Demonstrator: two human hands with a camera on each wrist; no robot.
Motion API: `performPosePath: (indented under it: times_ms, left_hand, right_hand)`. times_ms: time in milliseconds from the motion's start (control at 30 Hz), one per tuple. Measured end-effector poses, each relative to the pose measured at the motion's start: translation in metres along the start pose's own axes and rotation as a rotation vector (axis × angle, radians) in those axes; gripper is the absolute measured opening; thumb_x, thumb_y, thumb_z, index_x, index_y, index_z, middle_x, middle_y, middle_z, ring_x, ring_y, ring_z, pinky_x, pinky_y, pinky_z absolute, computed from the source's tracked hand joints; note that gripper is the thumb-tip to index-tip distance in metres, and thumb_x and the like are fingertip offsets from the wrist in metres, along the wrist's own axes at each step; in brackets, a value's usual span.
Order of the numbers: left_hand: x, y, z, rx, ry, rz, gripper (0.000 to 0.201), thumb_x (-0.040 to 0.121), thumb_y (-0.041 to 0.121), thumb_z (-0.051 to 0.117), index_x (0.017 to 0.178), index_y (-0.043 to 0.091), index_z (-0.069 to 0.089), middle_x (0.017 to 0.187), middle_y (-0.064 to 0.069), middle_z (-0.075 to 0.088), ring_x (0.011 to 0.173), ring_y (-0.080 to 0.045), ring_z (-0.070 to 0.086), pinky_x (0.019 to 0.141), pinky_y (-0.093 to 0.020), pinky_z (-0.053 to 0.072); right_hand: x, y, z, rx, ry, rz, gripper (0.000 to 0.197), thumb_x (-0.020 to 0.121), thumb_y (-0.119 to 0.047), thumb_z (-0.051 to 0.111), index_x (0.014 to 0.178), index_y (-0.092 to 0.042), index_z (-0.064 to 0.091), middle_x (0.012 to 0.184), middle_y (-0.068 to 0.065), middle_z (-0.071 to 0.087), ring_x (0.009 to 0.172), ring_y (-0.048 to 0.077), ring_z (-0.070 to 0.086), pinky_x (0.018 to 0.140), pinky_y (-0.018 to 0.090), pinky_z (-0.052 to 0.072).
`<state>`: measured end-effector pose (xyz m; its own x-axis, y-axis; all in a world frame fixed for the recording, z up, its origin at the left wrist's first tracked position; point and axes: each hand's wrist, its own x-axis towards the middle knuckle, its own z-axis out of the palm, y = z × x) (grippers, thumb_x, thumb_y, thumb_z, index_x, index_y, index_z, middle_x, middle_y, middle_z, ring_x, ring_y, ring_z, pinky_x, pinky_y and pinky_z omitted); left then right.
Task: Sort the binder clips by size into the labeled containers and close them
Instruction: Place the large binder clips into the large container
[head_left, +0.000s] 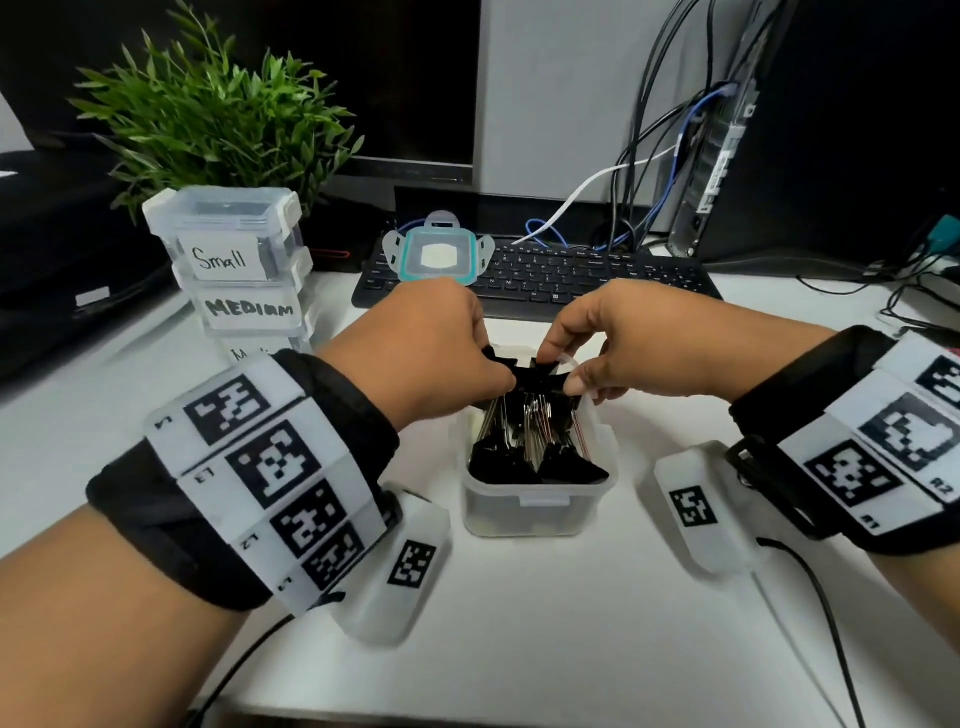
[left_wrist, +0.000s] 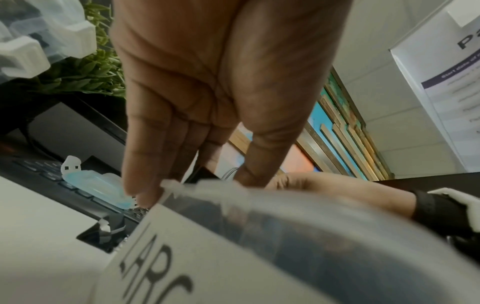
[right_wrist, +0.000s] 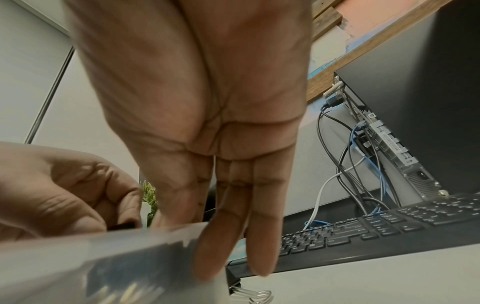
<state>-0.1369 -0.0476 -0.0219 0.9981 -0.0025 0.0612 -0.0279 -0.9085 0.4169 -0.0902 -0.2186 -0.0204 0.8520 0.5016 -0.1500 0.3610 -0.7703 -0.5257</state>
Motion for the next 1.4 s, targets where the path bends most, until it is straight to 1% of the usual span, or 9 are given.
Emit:
performPosePath:
  times_ms: [333, 433, 533, 633, 800, 1033, 1133, 1267, 1400]
  left_hand:
    - [0.011, 0.003, -0.010, -0.034, -0.083, 0.007, 0.015, 0.074, 0.030, 0.078, 0.081, 0.021, 0.067, 0.077, 0.005, 0.067, 0.072, -0.010, 0.059, 0.060, -0.021, 0.043]
    - [0.012, 0.003, -0.009, -0.034, -0.067, -0.002, 0.019, 0.075, 0.030, 0.077, 0.090, 0.021, 0.068, 0.081, 0.005, 0.068, 0.072, -0.009, 0.059, 0.062, -0.021, 0.044]
    - [0.012, 0.005, -0.009, -0.008, -0.069, -0.016, 0.025, 0.077, 0.030, 0.076, 0.098, 0.020, 0.069, 0.086, 0.003, 0.067, 0.078, -0.012, 0.059, 0.072, -0.023, 0.044]
    - [0.014, 0.008, -0.008, 0.025, -0.061, -0.005, 0.033, 0.078, 0.031, 0.074, 0.109, 0.021, 0.069, 0.096, 0.002, 0.068, 0.092, -0.014, 0.061, 0.080, -0.024, 0.046]
    - [0.014, 0.005, -0.004, 0.031, -0.057, 0.004, 0.044, 0.082, 0.034, 0.070, 0.124, 0.027, 0.061, 0.116, 0.003, 0.066, 0.109, -0.015, 0.058, 0.096, -0.029, 0.045]
    - [-0.001, 0.001, -0.010, 0.207, -0.227, -0.054, 0.078, 0.060, 0.075, 0.062, 0.114, 0.019, 0.059, 0.101, 0.004, 0.065, 0.096, -0.015, 0.060, 0.085, -0.033, 0.050]
    - [-0.004, 0.003, -0.005, 0.268, -0.275, -0.008, 0.071, 0.059, 0.070, 0.069, 0.109, 0.021, 0.056, 0.092, 0.005, 0.062, 0.086, -0.015, 0.058, 0.072, -0.029, 0.047]
    - [-0.003, 0.007, -0.010, 0.296, -0.350, 0.018, 0.065, 0.064, 0.064, 0.070, 0.110, 0.020, 0.055, 0.095, 0.003, 0.061, 0.088, -0.017, 0.058, 0.076, -0.030, 0.048]
    - [-0.001, 0.005, -0.014, 0.286, -0.388, 0.013, 0.074, 0.068, 0.057, 0.071, 0.128, 0.020, 0.049, 0.114, 0.002, 0.060, 0.102, -0.019, 0.057, 0.090, -0.034, 0.048]
  right_hand:
    - [0.003, -0.005, 0.005, -0.009, -0.022, 0.003, 0.033, 0.089, -0.010, 0.063, 0.114, -0.031, 0.062, 0.108, -0.004, 0.061, 0.053, 0.005, 0.060, 0.065, 0.024, 0.057]
    - [0.001, -0.004, 0.002, 0.008, -0.070, 0.005, 0.033, 0.090, -0.013, 0.062, 0.117, -0.031, 0.061, 0.110, -0.005, 0.058, 0.059, 0.008, 0.064, 0.071, 0.032, 0.059]
    - [-0.001, -0.007, -0.003, -0.065, -0.098, 0.008, 0.031, 0.090, -0.020, 0.063, 0.118, -0.034, 0.061, 0.112, -0.006, 0.060, 0.069, 0.006, 0.063, 0.069, 0.025, 0.054]
    - [0.002, -0.015, -0.002, -0.210, -0.003, -0.006, 0.028, 0.090, -0.027, 0.063, 0.117, -0.031, 0.063, 0.118, -0.007, 0.060, 0.095, 0.010, 0.057, 0.080, 0.023, 0.040]
    - [0.013, -0.018, 0.009, -0.163, 0.116, -0.028, 0.035, 0.088, -0.025, 0.066, 0.123, -0.027, 0.060, 0.111, -0.007, 0.059, 0.102, 0.009, 0.054, 0.078, 0.017, 0.032]
    - [0.017, -0.019, 0.008, -0.082, 0.148, -0.173, 0.035, 0.085, -0.010, 0.067, 0.114, -0.030, 0.067, 0.086, -0.022, 0.056, 0.085, -0.002, 0.051, 0.074, 0.011, 0.040]
    - [0.022, -0.024, 0.008, -0.138, 0.110, -0.202, 0.035, 0.085, -0.008, 0.067, 0.113, -0.029, 0.067, 0.085, -0.020, 0.057, 0.074, -0.003, 0.050, 0.066, 0.008, 0.036]
    - [0.027, -0.026, 0.005, -0.269, 0.058, -0.199, 0.038, 0.082, -0.011, 0.071, 0.115, -0.030, 0.065, 0.095, -0.011, 0.061, 0.072, 0.000, 0.050, 0.061, 0.008, 0.035]
    - [0.028, -0.020, 0.003, -0.235, 0.106, -0.126, 0.025, 0.075, -0.017, 0.078, 0.098, -0.018, 0.068, 0.083, -0.005, 0.066, 0.075, 0.009, 0.058, 0.063, 0.016, 0.042]
